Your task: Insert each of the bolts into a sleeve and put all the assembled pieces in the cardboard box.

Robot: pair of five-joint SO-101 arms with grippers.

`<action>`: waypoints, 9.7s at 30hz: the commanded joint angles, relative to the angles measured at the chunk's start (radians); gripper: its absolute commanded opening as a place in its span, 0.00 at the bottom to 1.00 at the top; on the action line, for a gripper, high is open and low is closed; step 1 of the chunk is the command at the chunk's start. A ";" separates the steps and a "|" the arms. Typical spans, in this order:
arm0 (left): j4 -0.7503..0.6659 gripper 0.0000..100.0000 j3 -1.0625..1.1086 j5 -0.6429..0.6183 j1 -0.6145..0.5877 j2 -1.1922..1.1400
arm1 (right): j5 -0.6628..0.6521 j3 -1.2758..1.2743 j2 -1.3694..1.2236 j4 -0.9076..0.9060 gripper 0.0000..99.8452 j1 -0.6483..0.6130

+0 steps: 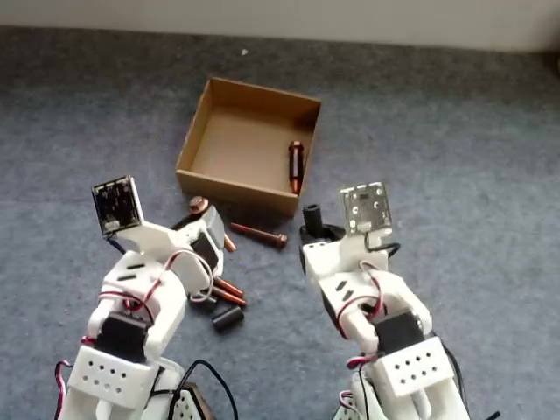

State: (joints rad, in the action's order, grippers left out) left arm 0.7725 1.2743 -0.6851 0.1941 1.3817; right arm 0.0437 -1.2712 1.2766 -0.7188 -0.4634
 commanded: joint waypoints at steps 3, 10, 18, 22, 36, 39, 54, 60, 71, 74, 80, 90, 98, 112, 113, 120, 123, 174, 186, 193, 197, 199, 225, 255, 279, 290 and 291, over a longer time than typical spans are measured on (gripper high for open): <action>-0.117 0.01 0.120 0.012 -0.007 0.222 | -0.052 -0.051 0.170 0.022 0.01 -0.082; -0.114 0.01 0.179 0.009 -0.013 0.463 | -0.147 -0.145 0.329 0.022 0.01 -0.182; -0.115 0.01 0.127 0.006 -0.012 0.430 | -0.269 -0.240 0.486 0.022 0.01 -0.240; -0.115 0.01 0.073 0.006 -0.008 0.430 | -0.307 -0.295 0.561 0.022 0.01 -0.278; -0.074 0.01 -0.019 0.009 0.038 0.430 | -0.311 -0.303 0.559 0.044 0.01 -0.282; -0.012 0.01 -0.039 0.011 0.104 0.430 | -0.311 -0.311 0.559 0.077 0.01 -0.280; 0.063 0.01 -0.048 0.005 0.125 0.430 | -0.311 -0.309 0.559 0.077 0.01 -0.280; 0.112 0.01 -0.048 0.005 0.220 0.430 | -0.311 -0.309 0.559 0.077 0.01 -0.280; 0.069 0.01 0.035 0.006 0.237 0.430 | -0.311 -0.309 0.559 0.074 0.01 -0.280; 0.003 0.01 0.091 0.011 0.236 0.430 | -0.311 -0.306 0.559 0.073 0.01 -0.280; -0.020 0.01 0.116 0.011 0.236 0.430 | -0.311 -0.306 0.559 0.073 0.01 -0.280; 0.023 0.01 0.114 0.011 0.245 0.430 | -0.311 -0.306 0.559 0.073 0.01 -0.278; 0.092 0.01 0.117 0.012 0.246 0.430 | -0.308 -0.303 0.559 0.074 0.01 -0.226; 0.152 0.18 0.205 0.071 0.360 0.429 | -0.305 -0.302 0.559 0.076 0.01 -0.209; 0.153 0.21 0.209 0.071 0.360 0.429 | -0.305 -0.302 0.559 0.076 0.01 -0.209; 0.172 0.27 0.196 0.069 0.358 0.430 | -0.305 -0.303 0.559 0.076 0.01 -0.209; 0.204 0.27 0.165 0.069 0.358 0.430 | -0.305 -0.305 0.559 0.076 0.01 -0.209; 0.261 0.01 0.421 0.422 -0.153 0.430 | -0.364 -0.177 0.519 0.079 0.01 -0.082; 0.261 0.01 0.421 0.422 -0.154 0.430 | -0.376 0.130 -0.101 0.349 0.01 -0.082; 0.261 0.01 0.421 0.422 -0.156 0.429 | -0.370 0.432 -0.619 0.489 0.01 -0.054; 0.261 0.01 0.421 0.422 -0.156 0.429 | -0.370 0.587 -0.886 0.561 0.01 -0.019; 0.261 0.01 0.421 0.422 -0.156 0.429 | -0.370 0.651 -1.003 0.593 0.01 0.001; 0.262 0.01 0.421 0.422 -0.156 0.427 | -0.319 0.908 -1.561 0.604 0.15 0.033; 0.068 0.01 0.387 0.425 -0.507 0.430 | -0.290 0.587 -0.547 -0.122 0.15 -0.217; 0.068 0.01 0.389 0.425 -0.506 0.430 | -0.496 0.383 -0.555 -0.217 0.15 -0.619; 0.068 0.01 0.387 0.425 -0.510 0.430 | -0.496 0.466 -0.903 -0.193 0.15 -0.621; 0.068 0.01 0.387 0.425 -0.512 0.430 | -0.496 0.473 -0.915 -0.191 0.15 -0.621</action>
State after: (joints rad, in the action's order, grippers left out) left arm 0.8615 1.6732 -0.2816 -0.3015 1.8098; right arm -0.4427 -0.8677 0.3805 -0.9291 -1.0740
